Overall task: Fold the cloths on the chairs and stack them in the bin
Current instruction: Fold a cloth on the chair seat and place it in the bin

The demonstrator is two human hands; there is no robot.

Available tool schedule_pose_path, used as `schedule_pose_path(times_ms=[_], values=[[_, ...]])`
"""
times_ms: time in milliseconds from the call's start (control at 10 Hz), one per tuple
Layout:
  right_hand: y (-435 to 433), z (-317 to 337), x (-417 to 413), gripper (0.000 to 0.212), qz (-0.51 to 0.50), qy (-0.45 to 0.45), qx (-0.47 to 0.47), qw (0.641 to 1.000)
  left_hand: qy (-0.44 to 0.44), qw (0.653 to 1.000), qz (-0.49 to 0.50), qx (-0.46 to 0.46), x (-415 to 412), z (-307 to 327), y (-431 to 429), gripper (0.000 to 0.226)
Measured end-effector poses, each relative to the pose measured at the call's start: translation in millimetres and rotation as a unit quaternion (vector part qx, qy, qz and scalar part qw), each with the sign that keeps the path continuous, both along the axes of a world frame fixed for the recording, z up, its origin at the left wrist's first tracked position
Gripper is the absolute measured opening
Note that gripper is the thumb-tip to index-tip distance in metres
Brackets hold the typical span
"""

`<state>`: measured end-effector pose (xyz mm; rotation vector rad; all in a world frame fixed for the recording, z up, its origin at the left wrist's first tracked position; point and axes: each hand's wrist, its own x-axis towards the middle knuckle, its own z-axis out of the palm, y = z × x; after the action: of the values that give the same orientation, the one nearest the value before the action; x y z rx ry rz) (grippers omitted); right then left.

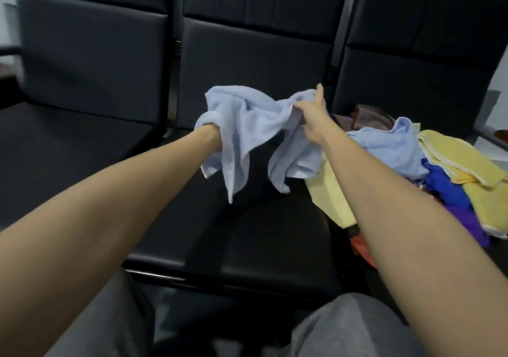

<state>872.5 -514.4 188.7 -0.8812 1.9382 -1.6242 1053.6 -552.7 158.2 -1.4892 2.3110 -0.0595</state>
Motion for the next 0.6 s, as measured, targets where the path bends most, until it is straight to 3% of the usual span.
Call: schedule_pose_path(times_ms=[100,200,300,400,500,600], values=[[13,0,-2,0.068,0.039,0.093,0.165,0.981,0.008,0.986,0.045,0.163,16,-25,-29,0.037],[24,-44,10,0.039,0.091,0.215,0.288,0.929,0.125,0.97,0.158,0.135,22,-30,-20,0.015],[37,-86,33,0.018,0.191,0.223,0.302,0.907,0.275,0.922,0.101,0.253,34,-61,-30,0.026],[45,-111,50,0.013,0.243,0.242,0.282,0.896,0.336,0.933,0.05,0.119,33,-72,-33,0.018],[45,-120,83,0.036,0.292,0.256,0.285,0.876,0.297,0.955,-0.022,0.002,38,-90,-31,0.068],[40,-125,110,0.061,0.312,0.248,0.29,0.87,0.25,0.965,-0.062,0.052,38,-99,-28,0.05]])
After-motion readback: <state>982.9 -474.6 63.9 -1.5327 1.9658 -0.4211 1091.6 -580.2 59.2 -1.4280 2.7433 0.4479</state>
